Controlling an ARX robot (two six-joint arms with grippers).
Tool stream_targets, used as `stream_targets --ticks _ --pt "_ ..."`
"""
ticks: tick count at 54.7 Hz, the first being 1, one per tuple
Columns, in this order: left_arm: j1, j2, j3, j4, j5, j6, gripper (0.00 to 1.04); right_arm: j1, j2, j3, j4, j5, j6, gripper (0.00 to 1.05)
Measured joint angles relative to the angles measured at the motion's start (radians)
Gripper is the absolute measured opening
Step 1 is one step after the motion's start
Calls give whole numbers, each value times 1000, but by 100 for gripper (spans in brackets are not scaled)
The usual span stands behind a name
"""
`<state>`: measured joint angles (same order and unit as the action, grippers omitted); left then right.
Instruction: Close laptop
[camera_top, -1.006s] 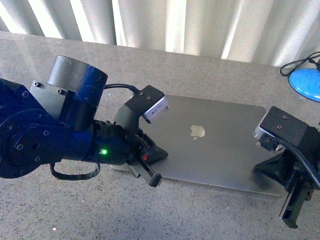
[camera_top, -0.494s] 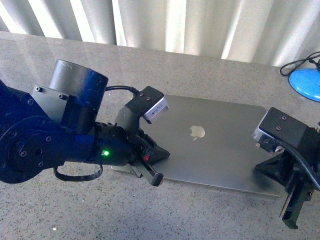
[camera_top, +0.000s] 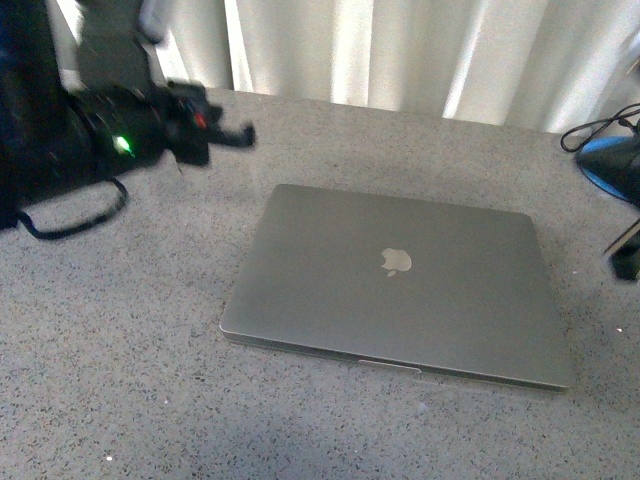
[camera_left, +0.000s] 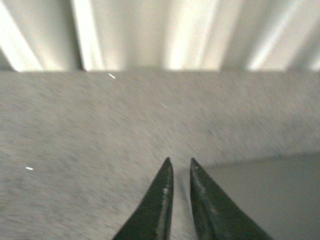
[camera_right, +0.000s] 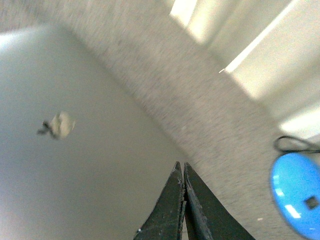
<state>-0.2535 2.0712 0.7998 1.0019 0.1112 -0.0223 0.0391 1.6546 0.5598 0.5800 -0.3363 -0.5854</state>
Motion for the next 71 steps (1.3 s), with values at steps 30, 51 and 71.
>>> stream_targets --ticks 30,51,71 --pt "44 -73 -246 393 -319 -6 4 -40 -243 -307 574 330 525 7" --pt "158 -587 -640 318 -211 11 4 -40 -544 -470 422 332 565 1" --pt "251 -997 -752 -8 -115 14 4 -39 -857 -526 183 332 568 1"
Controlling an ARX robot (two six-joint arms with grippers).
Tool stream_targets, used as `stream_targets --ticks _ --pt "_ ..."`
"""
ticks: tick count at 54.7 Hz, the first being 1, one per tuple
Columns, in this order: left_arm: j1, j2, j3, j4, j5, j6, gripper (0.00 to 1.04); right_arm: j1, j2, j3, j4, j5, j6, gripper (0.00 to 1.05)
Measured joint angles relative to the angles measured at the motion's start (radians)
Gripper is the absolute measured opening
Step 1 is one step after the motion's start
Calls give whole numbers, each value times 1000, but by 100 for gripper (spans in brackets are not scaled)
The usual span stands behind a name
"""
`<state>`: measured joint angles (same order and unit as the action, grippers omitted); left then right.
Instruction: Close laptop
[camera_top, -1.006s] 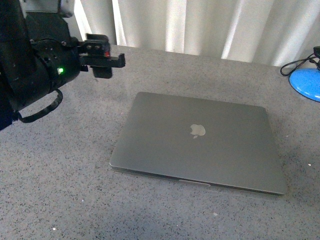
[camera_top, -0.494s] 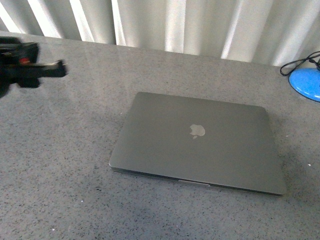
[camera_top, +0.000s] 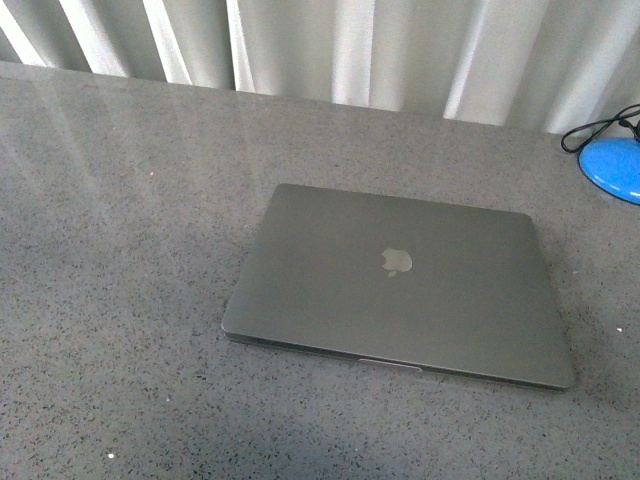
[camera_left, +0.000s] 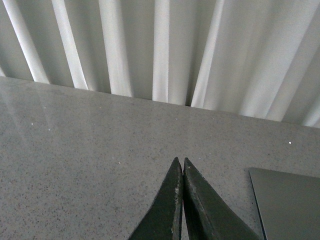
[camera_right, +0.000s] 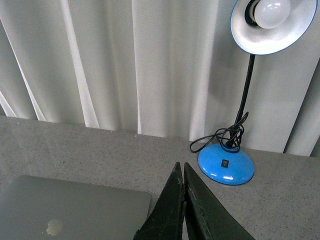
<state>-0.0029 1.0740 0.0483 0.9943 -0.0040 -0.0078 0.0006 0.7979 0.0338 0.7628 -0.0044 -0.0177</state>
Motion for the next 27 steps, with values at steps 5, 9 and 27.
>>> stream_targets --ticks 5,9,27 --pt "0 -160 -6 -135 1 0 4 0 -93 -5 -81 0 0 1" --pt "0 -228 -16 -187 1 0 4 0 -151 -6 -131 1 0 1" --pt "1 -452 -30 -385 2 0 4 0 -337 -9 -305 1 4 1"
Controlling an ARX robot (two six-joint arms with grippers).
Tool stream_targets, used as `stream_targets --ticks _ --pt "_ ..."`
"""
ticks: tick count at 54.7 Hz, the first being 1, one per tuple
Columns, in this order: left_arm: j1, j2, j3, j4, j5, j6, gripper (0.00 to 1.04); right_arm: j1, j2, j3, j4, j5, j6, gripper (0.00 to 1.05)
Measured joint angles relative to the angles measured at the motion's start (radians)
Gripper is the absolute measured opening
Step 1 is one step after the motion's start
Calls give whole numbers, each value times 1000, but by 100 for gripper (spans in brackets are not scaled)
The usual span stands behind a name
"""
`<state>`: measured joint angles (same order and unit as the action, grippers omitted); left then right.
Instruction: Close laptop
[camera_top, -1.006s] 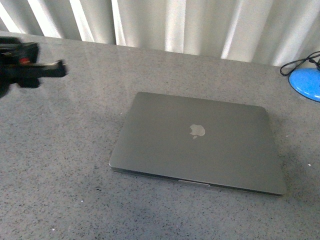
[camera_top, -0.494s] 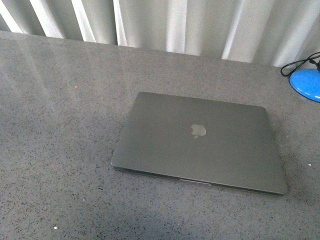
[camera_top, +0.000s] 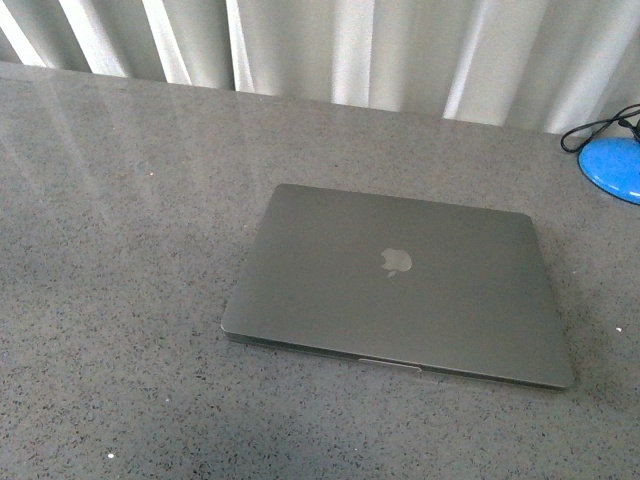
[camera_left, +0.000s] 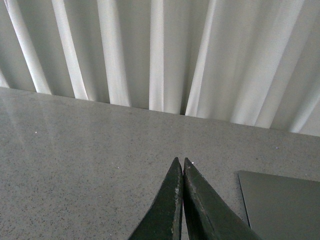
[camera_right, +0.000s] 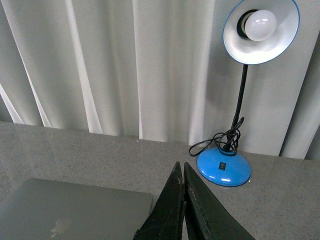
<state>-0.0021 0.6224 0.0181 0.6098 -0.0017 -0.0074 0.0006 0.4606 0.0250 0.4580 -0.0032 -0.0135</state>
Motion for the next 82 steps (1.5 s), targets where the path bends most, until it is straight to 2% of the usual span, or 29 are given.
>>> stream_targets --ticks 46,53,63,68,82 --pt "0 -381 0 -364 1 0 4 0 -286 -1 -279 2 3 1" --pt "0 -414 -1 -397 0 0 4 0 -422 0 -447 2 3 1" --pt "0 -457 0 -438 2 0 4 0 -456 0 -455 3 3 1" --pt "0 -569 0 -590 2 1 4 0 -457 0 -456 3 3 1" --pt "0 -618 0 -609 1 2 4 0 -456 0 -456 3 3 1"
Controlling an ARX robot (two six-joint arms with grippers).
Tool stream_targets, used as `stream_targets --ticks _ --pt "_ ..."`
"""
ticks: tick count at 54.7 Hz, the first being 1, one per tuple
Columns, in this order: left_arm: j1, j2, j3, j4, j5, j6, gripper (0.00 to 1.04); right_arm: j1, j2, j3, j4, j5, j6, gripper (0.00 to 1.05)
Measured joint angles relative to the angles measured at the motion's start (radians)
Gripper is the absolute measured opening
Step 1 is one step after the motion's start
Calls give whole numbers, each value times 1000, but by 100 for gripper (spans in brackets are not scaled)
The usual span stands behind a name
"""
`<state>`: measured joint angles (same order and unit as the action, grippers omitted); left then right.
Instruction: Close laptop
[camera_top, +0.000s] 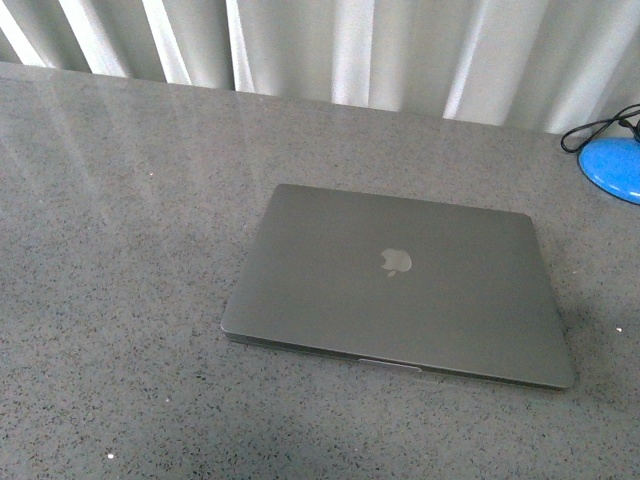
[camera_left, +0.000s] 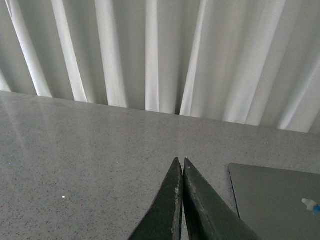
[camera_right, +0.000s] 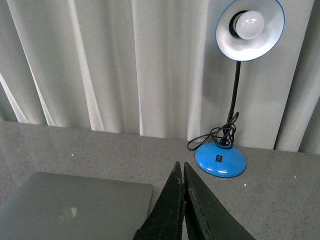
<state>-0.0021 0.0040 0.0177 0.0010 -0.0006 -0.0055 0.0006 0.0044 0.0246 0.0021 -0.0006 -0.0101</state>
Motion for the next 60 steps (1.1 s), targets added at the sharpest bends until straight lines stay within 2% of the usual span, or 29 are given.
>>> stream_targets --ticks 3,5,9,15,22,31,33,36,60 --pt "0 0 0 0 0 0 4 0 0 0 0 0 0 1" --pt "0 0 0 0 0 0 8 0 0 0 0 0 0 3" --pt "0 0 0 0 -1 0 25 0 0 0 0 0 0 18" --pt "0 0 0 0 0 0 43 0 0 0 0 0 0 36" --pt "0 0 0 0 0 0 74 0 0 0 0 0 0 66" --pt "0 0 0 0 0 0 99 0 0 0 0 0 0 92" --pt "0 0 0 0 0 1 99 0 0 0 0 0 1 96" --pt "0 0 0 0 0 1 98 0 0 0 0 0 2 94" --pt "0 0 0 0 0 1 98 0 0 0 0 0 3 95"
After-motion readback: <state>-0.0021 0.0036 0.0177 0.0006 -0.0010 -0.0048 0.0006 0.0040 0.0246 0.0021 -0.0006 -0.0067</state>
